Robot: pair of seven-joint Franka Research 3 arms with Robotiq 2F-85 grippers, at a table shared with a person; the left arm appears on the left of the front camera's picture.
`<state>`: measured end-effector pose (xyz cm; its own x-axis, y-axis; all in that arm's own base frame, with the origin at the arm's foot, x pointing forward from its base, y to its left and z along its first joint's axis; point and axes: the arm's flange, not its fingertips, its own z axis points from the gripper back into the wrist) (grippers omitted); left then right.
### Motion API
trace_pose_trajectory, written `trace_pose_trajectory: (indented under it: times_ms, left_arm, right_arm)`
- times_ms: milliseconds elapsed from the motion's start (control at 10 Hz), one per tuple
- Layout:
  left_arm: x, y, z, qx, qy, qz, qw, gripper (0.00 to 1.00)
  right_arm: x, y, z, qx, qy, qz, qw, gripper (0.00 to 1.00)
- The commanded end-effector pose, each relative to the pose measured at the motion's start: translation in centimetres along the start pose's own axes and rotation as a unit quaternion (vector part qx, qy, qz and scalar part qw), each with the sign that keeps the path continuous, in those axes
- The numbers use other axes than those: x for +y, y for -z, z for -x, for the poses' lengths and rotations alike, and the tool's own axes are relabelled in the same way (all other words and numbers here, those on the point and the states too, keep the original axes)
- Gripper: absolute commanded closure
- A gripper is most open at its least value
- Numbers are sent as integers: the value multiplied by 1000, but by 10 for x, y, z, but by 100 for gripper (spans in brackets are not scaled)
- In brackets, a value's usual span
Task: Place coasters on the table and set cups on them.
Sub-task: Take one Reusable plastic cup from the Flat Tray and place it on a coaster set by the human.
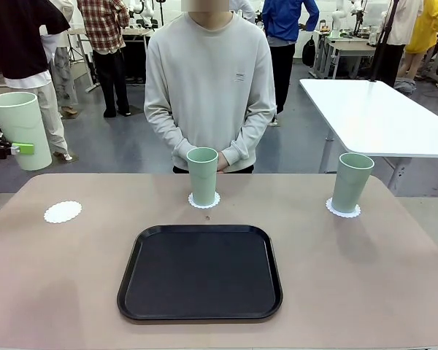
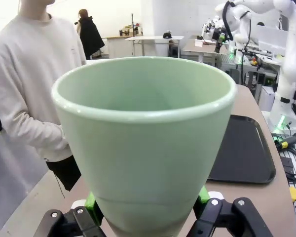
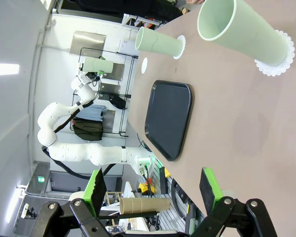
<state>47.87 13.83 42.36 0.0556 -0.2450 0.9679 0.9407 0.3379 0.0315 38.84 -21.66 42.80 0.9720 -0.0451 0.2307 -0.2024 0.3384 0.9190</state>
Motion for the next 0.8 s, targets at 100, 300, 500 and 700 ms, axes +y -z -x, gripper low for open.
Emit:
trace_pose_trajectory:
  times_ms: [100,300,500,700]
  left_arm:
    - [-4,5,-8,-2,-28,6,1000,16]
    - [1,-2,0,-3,-6,-4,1000,16]
    - [1,-2,0,-3,-6,-4,1000,16]
    - [18,2,10,-21,-18,11,1000,16]
  right_arm:
    - [1,0,0,0,-1,0,1000,0]
    - [1,0,0,0,-1,0,1000,0]
    - [1,0,0,0,-1,0,1000,0]
    - [1,0,0,0,-1,0,1000,0]
